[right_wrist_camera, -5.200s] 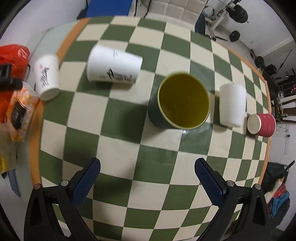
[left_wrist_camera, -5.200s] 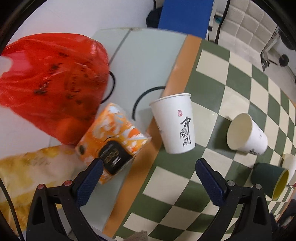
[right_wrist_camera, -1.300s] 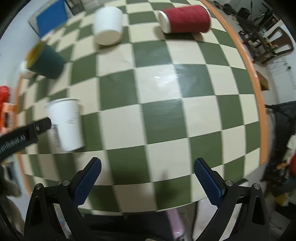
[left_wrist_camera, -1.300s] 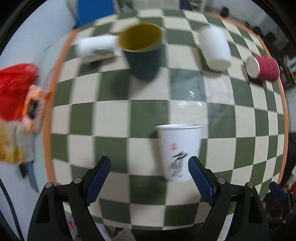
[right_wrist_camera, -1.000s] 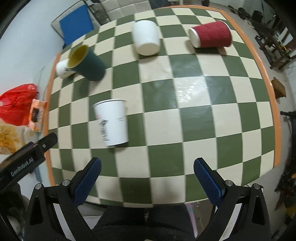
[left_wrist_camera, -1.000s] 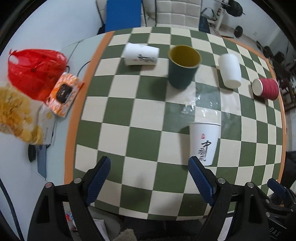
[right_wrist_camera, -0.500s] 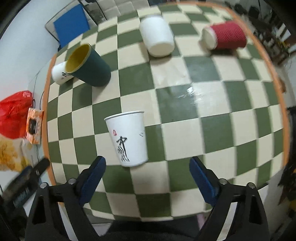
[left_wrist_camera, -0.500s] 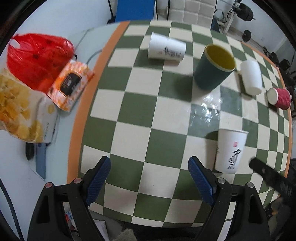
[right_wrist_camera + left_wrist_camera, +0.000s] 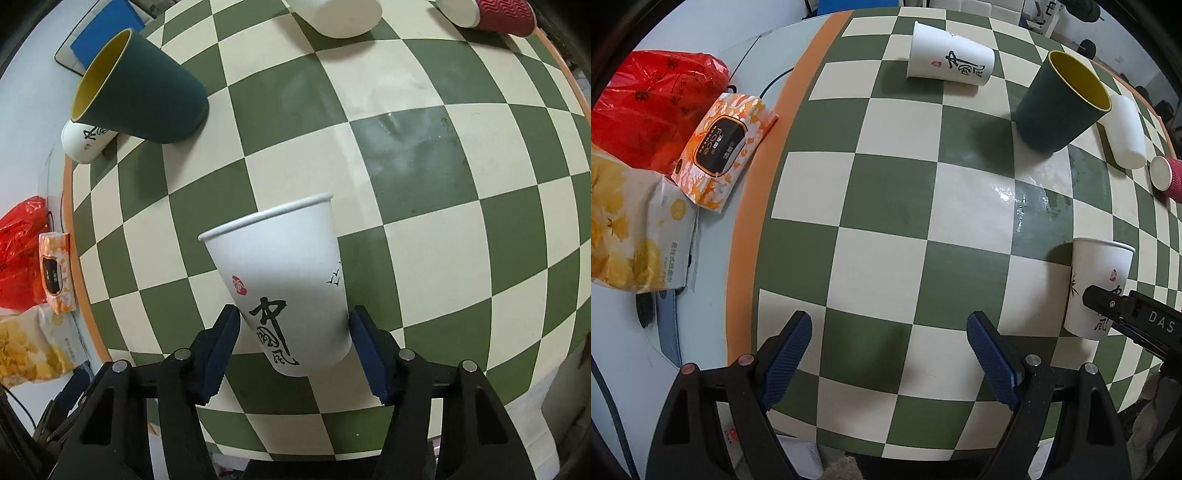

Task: Flip cup upside down
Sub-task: 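Lift the cup with the right gripper and rotate it rim-down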

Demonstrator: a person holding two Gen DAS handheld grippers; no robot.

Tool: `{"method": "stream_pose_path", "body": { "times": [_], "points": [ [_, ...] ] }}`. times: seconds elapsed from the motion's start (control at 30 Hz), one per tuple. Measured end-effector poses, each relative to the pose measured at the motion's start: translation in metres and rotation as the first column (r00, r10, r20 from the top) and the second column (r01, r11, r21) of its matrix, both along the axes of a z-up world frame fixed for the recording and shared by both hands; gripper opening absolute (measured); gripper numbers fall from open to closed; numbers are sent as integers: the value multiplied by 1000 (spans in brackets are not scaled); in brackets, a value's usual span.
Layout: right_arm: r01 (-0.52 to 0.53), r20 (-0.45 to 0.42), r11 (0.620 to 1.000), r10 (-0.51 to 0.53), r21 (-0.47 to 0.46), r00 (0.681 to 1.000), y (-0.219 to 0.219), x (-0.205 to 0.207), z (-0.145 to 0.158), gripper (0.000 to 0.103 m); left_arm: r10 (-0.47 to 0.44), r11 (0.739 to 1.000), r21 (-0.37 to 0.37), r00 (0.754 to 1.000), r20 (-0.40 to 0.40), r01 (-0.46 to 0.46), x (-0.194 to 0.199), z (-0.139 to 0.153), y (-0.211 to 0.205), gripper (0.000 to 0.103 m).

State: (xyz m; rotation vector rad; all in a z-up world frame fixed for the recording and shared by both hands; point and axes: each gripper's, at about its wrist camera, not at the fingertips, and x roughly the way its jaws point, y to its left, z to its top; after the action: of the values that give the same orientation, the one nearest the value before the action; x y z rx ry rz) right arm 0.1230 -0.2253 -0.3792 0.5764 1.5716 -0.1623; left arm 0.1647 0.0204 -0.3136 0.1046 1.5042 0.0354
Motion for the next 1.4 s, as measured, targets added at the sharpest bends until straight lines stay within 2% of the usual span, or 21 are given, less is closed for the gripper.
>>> {"method": "stream_pose_path", "body": {
  "times": [0.17,0.27,0.33,0.37,0.4,0.43,0.47,0.5,0.53,0.57,0.6,0.63,0.7,0.73,0.83,0.87,0.93,1.0,1.13,1.23,1.4],
  "points": [
    [-6,-13,1000,6,-3,1000,1,2,4,66,-3,1000,-10,1000,9,3,4,3,2,86],
    [-84,11,995,84,-51,996,3,4,26,78,2,1000,-27,999,38,-1,8,7,4,87],
    [-238,31,957,246,-163,969,14,7,53,89,6,1000,-29,999,54,-5,10,9,4,91],
    [-309,49,927,325,-212,944,20,8,66,91,10,1000,-30,998,60,-8,11,9,5,91],
    [-394,64,878,425,-273,903,29,7,79,94,15,1000,-22,998,60,-13,12,7,5,91],
    [-525,59,767,583,-369,810,45,5,94,94,19,1000,-16,998,57,-18,13,6,6,91],
    [-613,30,660,691,-434,722,59,1,102,94,26,1000,-17,998,51,-25,14,3,7,91],
    [-707,-38,492,807,-507,589,76,-6,107,94,37,999,-22,998,41,-37,15,0,8,91],
    [-761,-105,348,874,-547,475,86,-13,108,94,54,998,-31,998,31,-53,16,-4,11,91],
    [-800,-196,154,927,-580,321,100,-23,105,94,70,997,-38,997,26,-69,16,-7,12,91],
    [-800,-273,-14,944,-600,188,109,-35,99,94,84,996,-37,996,22,-83,16,-11,13,91],
    [-760,-380,-245,925,-601,2,119,-51,87,94,101,994,-31,995,16,-101,17,-16,14,91],
    [-642,-524,-543,815,-541,-248,124,-74,64,94,128,991,-33,992,7,-128,17,-22,16,91],
    [-572,-579,-663,732,-483,-360,122,-85,50,94,147,989,-33,989,4,-147,17,-25,17,91],
    [-375,-647,-857,513,-354,-563,117,-105,21,94,186,982,-37,983,-10,-186,16,-34,19,91],
    [-287,-663,-905,426,-315,-615,111,-113,12,94,195,980,-36,981,-16,-196,15,-37,19,91],
    [-144,-683,-958,280,-250,-675,100,-122,-3,94,208,978,-32,978,-29,-208,14,-44,19,91],
    [-11,-681,-983,137,-185,-719,87,-130,-17,94,219,975,-35,975,-43,-220,11,-51,18,91],
    [144,-679,-984,-37,-102,-733,70,-131,-40,94,234,971,-25,970,-65,-236,6,-63,19,91],
    [193,-668,-979,-98,-70,-738,60,-127,-51,94,236,971,-20,969,-69,-238,4,-68,19,91],
    [205,-651,-978,-127,-45,-749,58,-136,-63,92,222,974,-22,972,-75,-225,3,-73,15,91]
  ]
}}
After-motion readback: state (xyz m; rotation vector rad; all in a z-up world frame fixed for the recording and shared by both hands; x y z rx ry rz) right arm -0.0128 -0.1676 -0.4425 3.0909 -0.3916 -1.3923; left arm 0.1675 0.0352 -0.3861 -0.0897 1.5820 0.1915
